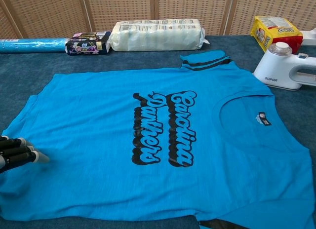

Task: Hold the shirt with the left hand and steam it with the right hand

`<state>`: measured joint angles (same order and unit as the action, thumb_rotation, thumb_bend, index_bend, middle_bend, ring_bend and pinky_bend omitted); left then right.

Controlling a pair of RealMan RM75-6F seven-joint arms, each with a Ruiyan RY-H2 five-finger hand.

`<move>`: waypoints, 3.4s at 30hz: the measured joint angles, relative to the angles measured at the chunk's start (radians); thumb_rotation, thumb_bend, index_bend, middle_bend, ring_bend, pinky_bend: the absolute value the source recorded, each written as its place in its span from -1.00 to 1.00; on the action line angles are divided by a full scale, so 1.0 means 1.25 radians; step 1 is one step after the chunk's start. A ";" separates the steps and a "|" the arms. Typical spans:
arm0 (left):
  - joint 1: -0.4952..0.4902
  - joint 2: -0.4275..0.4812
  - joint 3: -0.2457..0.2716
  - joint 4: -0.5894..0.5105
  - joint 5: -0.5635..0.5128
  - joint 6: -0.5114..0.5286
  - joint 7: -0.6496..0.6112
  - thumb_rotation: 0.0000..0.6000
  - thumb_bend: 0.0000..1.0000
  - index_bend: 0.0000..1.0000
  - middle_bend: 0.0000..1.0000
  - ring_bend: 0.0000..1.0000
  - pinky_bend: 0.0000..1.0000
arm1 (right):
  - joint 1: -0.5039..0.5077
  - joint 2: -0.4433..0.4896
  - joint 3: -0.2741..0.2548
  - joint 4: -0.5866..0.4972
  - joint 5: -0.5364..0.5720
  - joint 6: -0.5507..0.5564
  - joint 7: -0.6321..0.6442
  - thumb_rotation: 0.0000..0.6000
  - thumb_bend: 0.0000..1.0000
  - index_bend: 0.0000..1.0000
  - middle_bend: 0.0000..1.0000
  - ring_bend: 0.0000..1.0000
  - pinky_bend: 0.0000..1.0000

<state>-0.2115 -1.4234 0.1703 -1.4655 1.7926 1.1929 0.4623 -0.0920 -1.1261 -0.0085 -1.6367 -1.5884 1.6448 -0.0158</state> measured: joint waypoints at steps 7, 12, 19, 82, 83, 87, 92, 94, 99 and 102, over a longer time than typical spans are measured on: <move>-0.020 -0.024 -0.037 0.000 -0.041 -0.019 -0.016 1.00 -0.52 -0.63 -0.49 -0.63 -0.42 | -0.004 0.001 0.002 0.001 -0.003 0.006 0.003 0.76 -0.37 -0.55 -0.48 -0.37 -0.37; -0.037 -0.046 -0.074 0.000 -0.085 -0.031 -0.019 1.00 -0.46 -0.57 -0.48 -0.62 -0.41 | -0.007 0.002 0.003 -0.001 -0.002 0.009 0.003 0.78 -0.37 -0.54 -0.48 -0.36 -0.36; -0.053 -0.058 -0.085 -0.008 -0.106 -0.038 -0.048 1.00 -0.30 -0.28 -0.21 -0.37 -0.31 | -0.010 0.002 0.004 -0.003 -0.006 0.013 0.000 0.77 -0.37 -0.51 -0.48 -0.35 -0.35; -0.096 -0.015 -0.061 -0.138 -0.210 -0.075 -0.002 1.00 -0.13 0.29 0.21 0.03 -0.13 | 0.524 -0.168 0.239 0.151 0.552 -0.470 -0.319 0.76 -0.42 -0.88 -0.59 -0.59 -0.36; -0.095 -0.014 -0.061 -0.138 -0.211 -0.075 -0.002 1.00 -0.13 0.29 0.21 0.03 -0.13 | 0.528 -0.176 0.237 0.165 0.557 -0.472 -0.325 0.77 -0.42 -0.88 -0.59 -0.59 -0.36; -0.095 -0.014 -0.060 -0.139 -0.216 -0.074 -0.003 1.00 -0.13 0.29 0.21 0.03 -0.13 | 0.540 -0.200 0.232 0.206 0.576 -0.476 -0.342 0.77 -0.42 -0.88 -0.59 -0.59 -0.36; -0.096 -0.014 -0.059 -0.142 -0.219 -0.074 -0.003 1.00 -0.13 0.29 0.21 0.03 -0.13 | 0.551 -0.226 0.226 0.249 0.598 -0.484 -0.360 0.77 -0.42 -0.88 -0.59 -0.59 -0.36; -0.097 -0.015 -0.059 -0.143 -0.221 -0.075 -0.004 1.00 -0.13 0.29 0.21 0.03 -0.13 | 0.556 -0.235 0.224 0.265 0.605 -0.489 -0.366 0.76 -0.42 -0.88 -0.59 -0.59 -0.36; -0.098 -0.015 -0.058 -0.146 -0.226 -0.075 -0.005 1.00 -0.13 0.29 0.21 0.03 -0.13 | 0.573 -0.272 0.222 0.321 0.628 -0.507 -0.381 0.77 -0.42 -0.88 -0.59 -0.59 -0.36; -0.098 -0.015 -0.058 -0.146 -0.227 -0.074 -0.007 1.00 -0.13 0.29 0.21 0.03 -0.13 | 0.581 -0.286 0.220 0.343 0.633 -0.512 -0.391 0.77 -0.42 -0.87 -0.59 -0.59 -0.37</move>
<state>-0.3345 -1.4426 0.0981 -1.6477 1.5084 1.1004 0.4536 0.6344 -1.4830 0.2660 -1.2083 -0.7970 1.0053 -0.5039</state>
